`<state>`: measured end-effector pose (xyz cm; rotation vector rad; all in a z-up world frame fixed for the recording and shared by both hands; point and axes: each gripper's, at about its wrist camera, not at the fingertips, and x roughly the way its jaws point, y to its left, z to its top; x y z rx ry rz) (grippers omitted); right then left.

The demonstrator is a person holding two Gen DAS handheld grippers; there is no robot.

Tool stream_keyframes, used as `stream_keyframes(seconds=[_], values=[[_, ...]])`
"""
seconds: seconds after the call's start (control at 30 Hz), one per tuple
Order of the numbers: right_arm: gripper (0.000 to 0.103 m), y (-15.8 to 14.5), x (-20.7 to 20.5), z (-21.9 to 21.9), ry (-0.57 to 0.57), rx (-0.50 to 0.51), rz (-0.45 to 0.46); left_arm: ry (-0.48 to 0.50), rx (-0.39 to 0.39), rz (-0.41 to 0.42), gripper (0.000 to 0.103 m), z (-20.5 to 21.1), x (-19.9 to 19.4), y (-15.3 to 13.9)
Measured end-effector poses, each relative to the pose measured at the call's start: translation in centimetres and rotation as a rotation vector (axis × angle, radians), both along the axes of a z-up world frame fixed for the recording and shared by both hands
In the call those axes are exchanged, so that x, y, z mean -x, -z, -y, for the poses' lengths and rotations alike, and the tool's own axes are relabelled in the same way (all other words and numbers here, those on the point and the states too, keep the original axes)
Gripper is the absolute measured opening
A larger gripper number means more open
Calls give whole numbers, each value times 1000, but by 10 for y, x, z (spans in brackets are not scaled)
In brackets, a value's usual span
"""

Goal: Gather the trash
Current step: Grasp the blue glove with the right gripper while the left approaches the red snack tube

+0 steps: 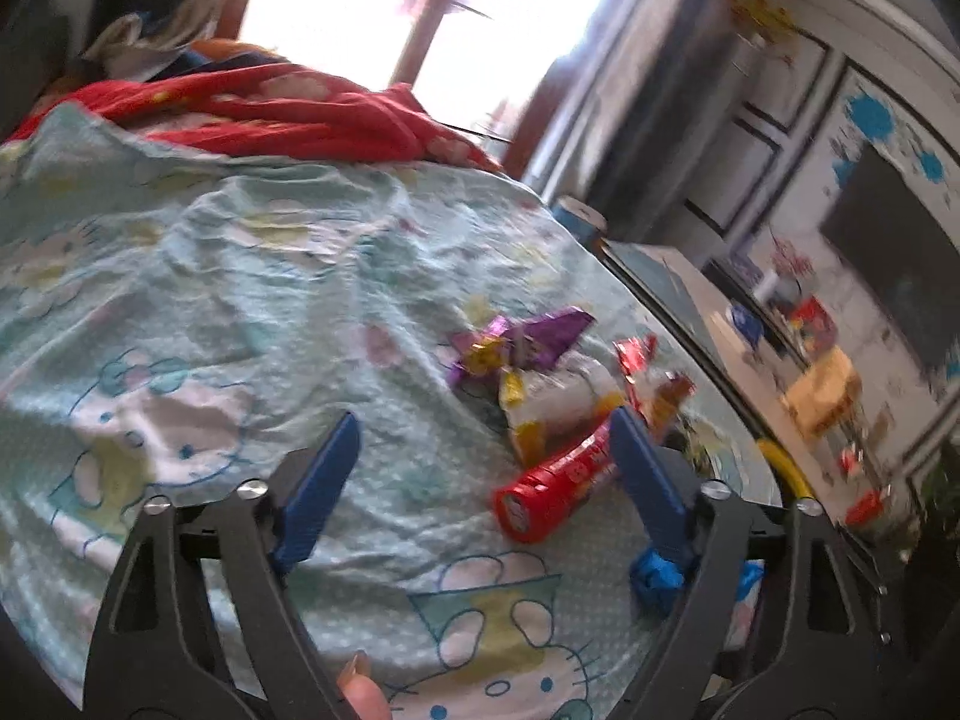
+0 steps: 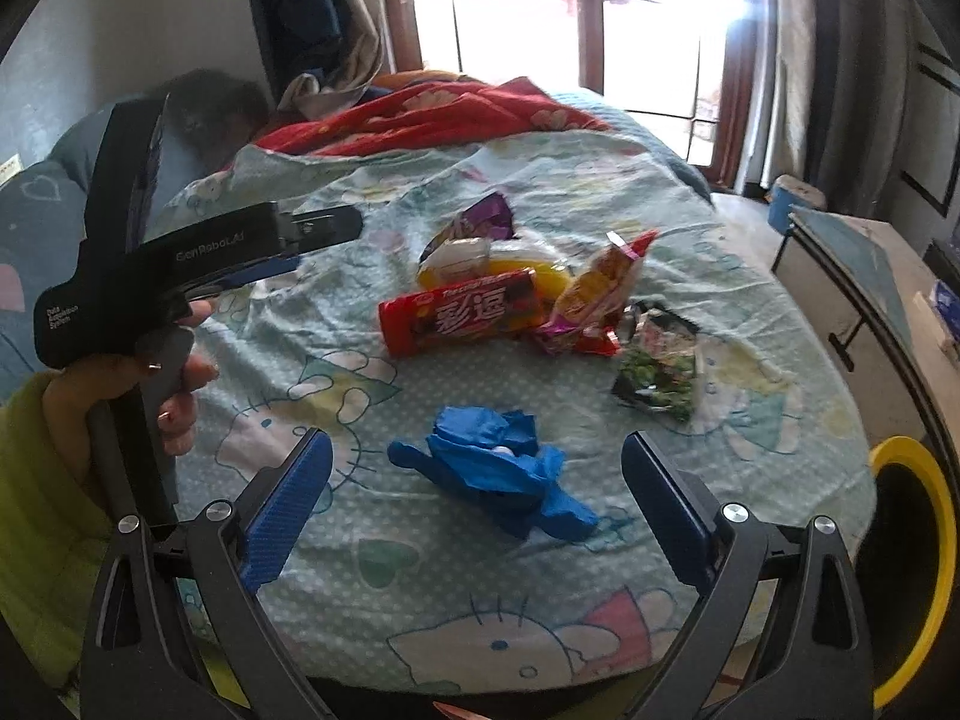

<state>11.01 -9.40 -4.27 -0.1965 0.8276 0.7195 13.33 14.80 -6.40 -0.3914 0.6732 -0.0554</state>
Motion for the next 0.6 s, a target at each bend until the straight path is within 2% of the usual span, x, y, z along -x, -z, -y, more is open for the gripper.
stream_keyframes(seconds=[0.13, 0.23, 0.27, 0.3, 0.4, 0.5, 0.6], values=[[90, 12, -5, -6, -23, 14, -10, 73, -29, -23, 66, 14, -9, 5], [73, 25, -10, -9, -25, 23, -54, 127, -58, -33, 64, 26, -16, 10], [63, 29, -12, -9, -24, 22, -65, 134, -66, -35, 64, 29, -18, 11], [51, 31, -12, -9, -26, 22, -69, 149, -83, -36, 63, 33, -20, 13], [34, 36, -10, -7, -29, 37, -52, 178, -106, -43, 62, 41, -25, 17], [28, 37, -10, 2, -19, 14, -59, 201, -107, -53, 62, 45, -30, 21], [27, 38, -10, 8, -5, 1, -69, 217, -94, -53, 62, 45, -32, 23]])
